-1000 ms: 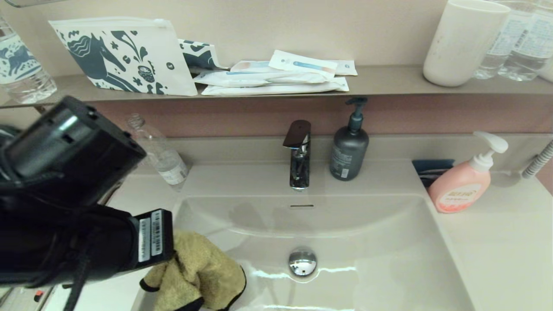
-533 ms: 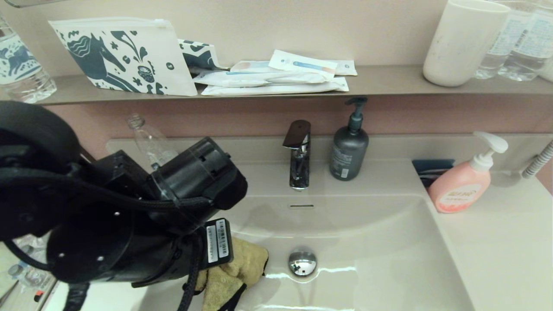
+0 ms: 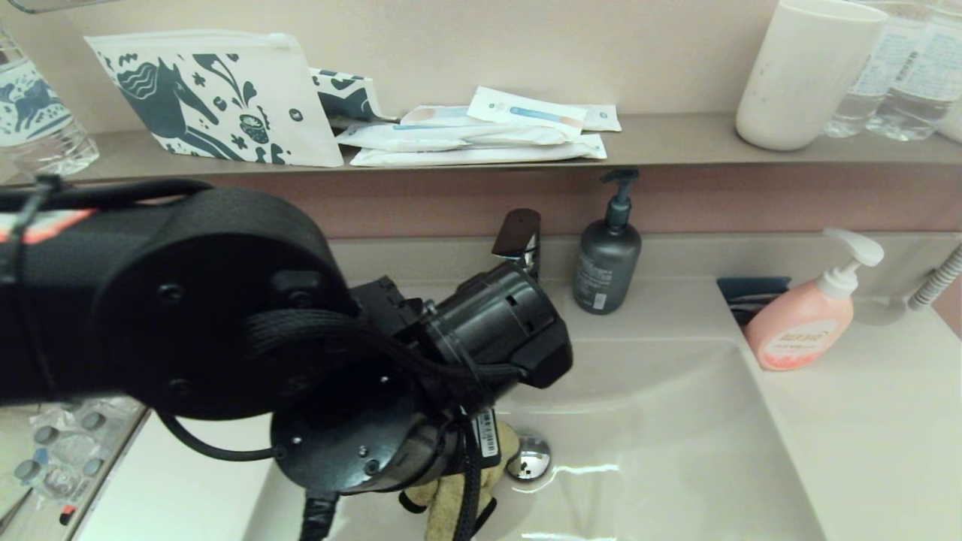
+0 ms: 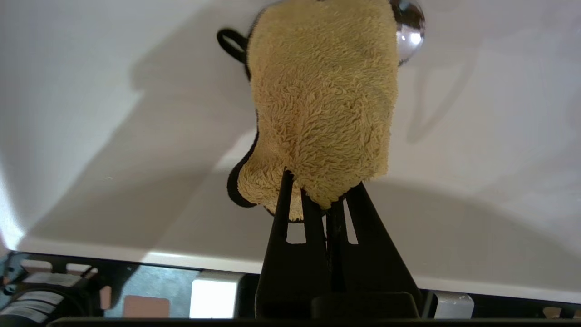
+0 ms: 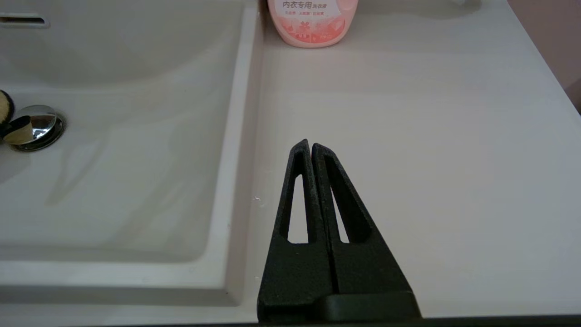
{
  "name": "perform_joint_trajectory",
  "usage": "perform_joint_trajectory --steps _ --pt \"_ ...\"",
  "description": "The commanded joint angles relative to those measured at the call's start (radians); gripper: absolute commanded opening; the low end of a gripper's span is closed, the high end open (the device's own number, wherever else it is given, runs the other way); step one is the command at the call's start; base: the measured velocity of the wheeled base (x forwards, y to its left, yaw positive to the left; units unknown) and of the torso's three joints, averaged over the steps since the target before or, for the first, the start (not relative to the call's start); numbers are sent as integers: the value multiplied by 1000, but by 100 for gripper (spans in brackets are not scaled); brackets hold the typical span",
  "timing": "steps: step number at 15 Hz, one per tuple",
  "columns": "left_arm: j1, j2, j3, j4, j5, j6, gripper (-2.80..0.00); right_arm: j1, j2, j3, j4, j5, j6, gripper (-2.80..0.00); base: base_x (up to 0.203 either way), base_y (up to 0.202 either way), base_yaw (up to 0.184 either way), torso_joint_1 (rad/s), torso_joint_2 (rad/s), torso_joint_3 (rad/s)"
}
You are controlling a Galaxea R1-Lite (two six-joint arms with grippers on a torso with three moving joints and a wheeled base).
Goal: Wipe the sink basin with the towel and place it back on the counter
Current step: Wipe the sink
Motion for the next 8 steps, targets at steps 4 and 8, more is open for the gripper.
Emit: perform_joint_trajectory --steps 4,8 --pt "-52 226 -196 133 -8 -92 -280 0 2 1 0 0 0 -280 0 0 0 0 0 0" --pt "-89 334 -313 181 -7 -134 -280 0 2 1 0 0 -1 -280 0 0 0 0 0 0"
